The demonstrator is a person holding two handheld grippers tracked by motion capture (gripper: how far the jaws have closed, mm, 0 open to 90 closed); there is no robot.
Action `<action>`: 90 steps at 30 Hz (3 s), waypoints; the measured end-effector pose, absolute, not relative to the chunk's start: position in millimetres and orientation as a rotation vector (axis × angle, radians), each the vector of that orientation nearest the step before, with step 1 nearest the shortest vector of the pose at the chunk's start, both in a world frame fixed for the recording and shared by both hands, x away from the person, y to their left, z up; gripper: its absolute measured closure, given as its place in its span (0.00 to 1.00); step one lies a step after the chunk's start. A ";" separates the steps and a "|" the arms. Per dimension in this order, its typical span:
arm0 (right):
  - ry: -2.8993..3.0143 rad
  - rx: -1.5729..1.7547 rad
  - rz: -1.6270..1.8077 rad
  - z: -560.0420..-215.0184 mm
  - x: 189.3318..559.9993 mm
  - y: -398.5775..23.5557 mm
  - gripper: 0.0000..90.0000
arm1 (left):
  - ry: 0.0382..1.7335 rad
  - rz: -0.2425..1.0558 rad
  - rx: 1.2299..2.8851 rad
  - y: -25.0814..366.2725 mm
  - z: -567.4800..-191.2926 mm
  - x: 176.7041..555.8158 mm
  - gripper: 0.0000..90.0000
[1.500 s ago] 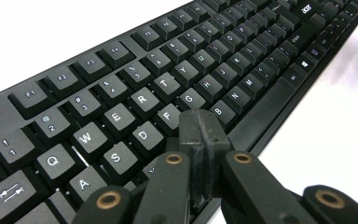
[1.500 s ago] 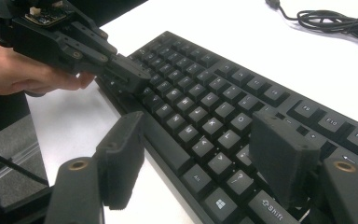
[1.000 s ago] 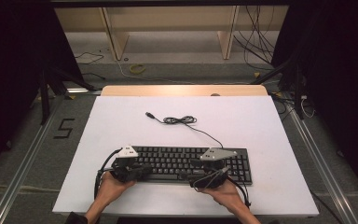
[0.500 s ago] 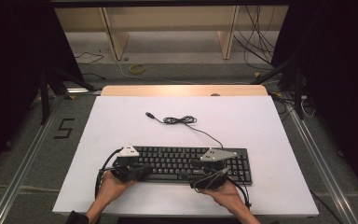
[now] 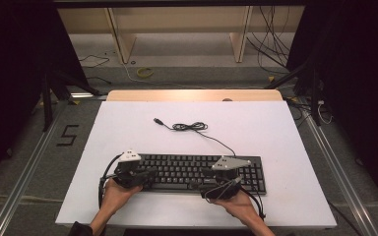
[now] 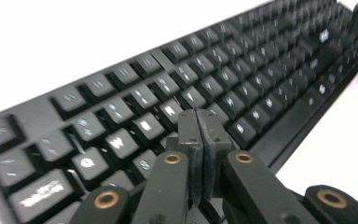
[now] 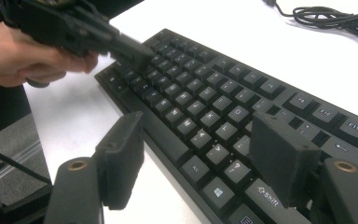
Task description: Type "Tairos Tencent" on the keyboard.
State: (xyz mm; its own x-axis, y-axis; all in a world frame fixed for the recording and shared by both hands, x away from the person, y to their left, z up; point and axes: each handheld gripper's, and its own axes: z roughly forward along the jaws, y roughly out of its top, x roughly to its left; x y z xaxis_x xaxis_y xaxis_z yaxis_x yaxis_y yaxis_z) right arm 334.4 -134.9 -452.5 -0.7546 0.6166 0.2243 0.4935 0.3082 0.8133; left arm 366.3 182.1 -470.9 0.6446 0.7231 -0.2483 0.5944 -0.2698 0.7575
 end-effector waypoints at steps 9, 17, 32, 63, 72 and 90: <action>2.435 1.039 1.437 -452.9 334.1 -134.1 0.40 | 1.083 0.206 1.908 190.9 -468.7 370.1 0.85; 2.437 1.041 1.436 -453.4 334.1 -134.4 0.40 | 1.149 0.209 1.871 195.0 -470.1 376.7 0.65; 2.437 1.043 1.441 -453.6 334.2 -134.4 0.40 | 1.105 0.219 1.869 189.2 -471.9 381.1 0.40; 2.445 1.035 1.446 -454.3 333.6 -132.7 0.40 | 1.017 0.209 1.984 179.7 -470.8 381.3 0.98; 2.446 1.036 1.446 -454.3 333.3 -132.6 0.40 | 1.014 0.198 2.017 175.9 -471.5 383.3 0.99; 2.447 1.033 1.449 -454.5 332.9 -132.4 0.39 | 1.049 0.167 2.036 178.6 -472.6 389.7 0.99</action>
